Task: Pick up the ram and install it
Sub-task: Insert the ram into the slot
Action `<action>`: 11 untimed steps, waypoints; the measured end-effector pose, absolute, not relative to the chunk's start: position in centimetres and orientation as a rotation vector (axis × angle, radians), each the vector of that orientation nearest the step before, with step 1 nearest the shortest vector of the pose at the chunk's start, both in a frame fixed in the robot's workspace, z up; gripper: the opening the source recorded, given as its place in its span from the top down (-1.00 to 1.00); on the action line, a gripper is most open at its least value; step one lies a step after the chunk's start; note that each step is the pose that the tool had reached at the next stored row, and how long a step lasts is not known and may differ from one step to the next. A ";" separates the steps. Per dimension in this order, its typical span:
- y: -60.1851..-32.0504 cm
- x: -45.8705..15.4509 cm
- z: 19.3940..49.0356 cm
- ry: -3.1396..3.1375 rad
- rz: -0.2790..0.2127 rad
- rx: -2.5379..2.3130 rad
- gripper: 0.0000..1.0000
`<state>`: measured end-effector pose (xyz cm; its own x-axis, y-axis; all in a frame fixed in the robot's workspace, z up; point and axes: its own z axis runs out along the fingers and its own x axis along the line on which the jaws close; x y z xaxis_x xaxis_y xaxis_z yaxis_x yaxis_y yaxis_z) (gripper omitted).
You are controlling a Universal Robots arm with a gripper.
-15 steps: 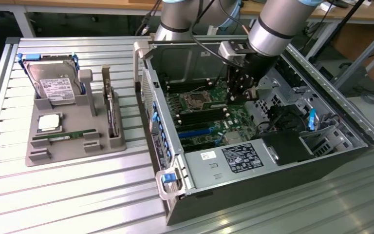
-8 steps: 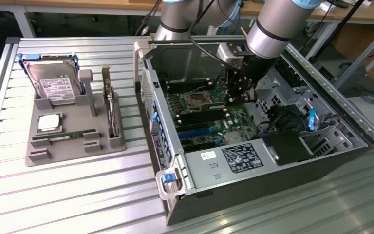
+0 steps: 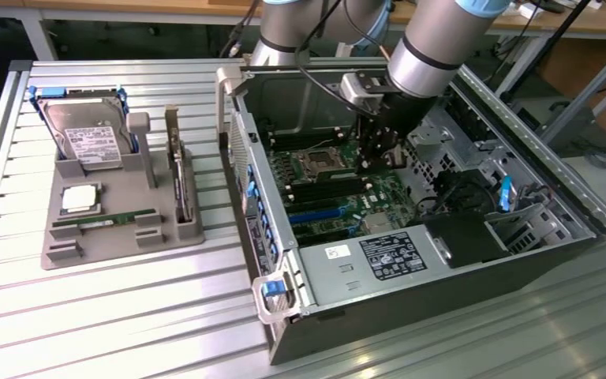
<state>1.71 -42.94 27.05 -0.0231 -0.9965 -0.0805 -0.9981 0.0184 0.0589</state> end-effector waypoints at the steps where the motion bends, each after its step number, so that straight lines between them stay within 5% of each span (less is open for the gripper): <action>1: -42.9 1.4 27.0 2.230 0.154 -2.184 0.76; 11: -42.9 -0.1 26.4 2.241 0.131 -2.196 0.76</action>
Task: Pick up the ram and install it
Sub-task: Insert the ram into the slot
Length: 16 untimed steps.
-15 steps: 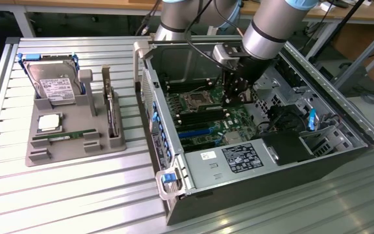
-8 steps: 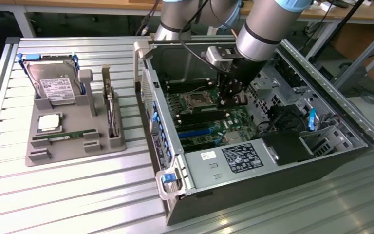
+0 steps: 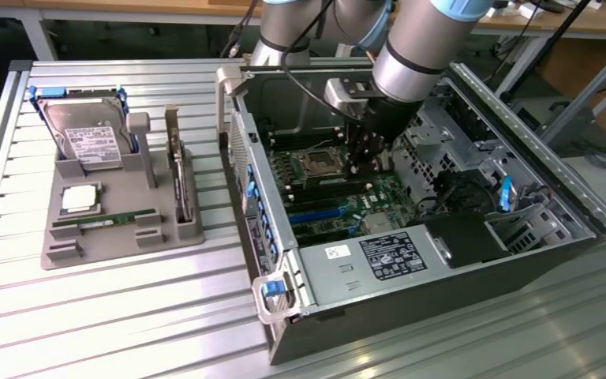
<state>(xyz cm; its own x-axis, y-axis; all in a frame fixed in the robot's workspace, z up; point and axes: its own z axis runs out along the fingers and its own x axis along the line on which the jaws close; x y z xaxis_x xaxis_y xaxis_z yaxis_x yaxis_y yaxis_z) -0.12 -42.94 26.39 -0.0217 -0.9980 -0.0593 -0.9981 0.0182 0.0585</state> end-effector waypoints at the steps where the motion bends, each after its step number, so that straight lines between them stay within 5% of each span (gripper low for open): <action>1: -42.9 -0.1 26.4 2.244 0.124 -2.200 0.76; 16: -42.2 -0.7 25.4 2.230 0.119 -2.220 0.76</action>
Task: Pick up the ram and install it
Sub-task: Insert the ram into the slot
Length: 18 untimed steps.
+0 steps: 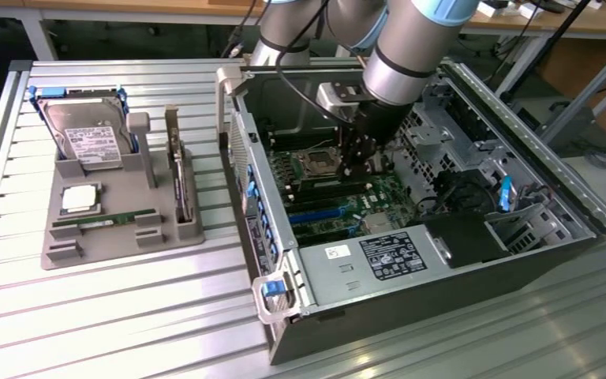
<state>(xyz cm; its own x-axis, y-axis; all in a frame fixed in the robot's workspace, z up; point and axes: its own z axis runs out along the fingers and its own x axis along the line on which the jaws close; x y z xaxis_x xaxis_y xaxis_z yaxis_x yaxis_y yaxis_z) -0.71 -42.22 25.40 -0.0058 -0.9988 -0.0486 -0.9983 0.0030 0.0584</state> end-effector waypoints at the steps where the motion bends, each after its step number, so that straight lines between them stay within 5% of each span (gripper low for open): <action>1: -42.2 -0.7 25.3 -2.220 -0.119 2.210 0.76; 18: -42.0 -0.7 24.1 -2.219 -0.117 2.210 0.76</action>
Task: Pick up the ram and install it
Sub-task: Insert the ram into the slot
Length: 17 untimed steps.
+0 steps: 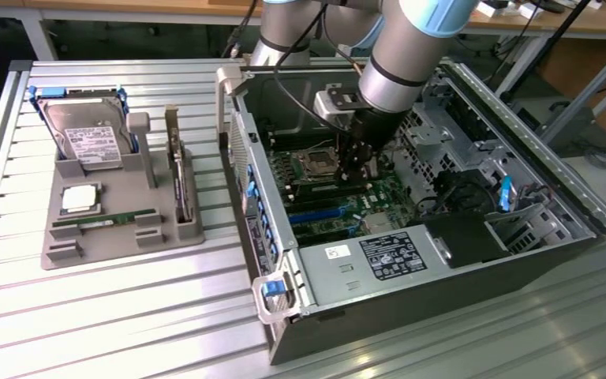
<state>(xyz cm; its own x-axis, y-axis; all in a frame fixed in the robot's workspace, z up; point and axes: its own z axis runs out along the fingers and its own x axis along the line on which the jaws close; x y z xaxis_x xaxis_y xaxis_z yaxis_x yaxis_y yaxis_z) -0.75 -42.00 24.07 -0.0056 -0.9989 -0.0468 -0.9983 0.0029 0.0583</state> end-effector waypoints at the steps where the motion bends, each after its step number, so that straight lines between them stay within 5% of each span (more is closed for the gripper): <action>1: -42.0 -0.7 24.0 -2.218 -0.116 2.209 0.76; 17: -41.8 -0.9 24.6 -2.210 -0.091 2.205 0.62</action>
<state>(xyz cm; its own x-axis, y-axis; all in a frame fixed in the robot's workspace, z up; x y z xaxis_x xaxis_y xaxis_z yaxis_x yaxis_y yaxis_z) -0.90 -41.85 24.64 -0.0028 -0.9996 -0.0283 -0.9985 0.0013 0.0539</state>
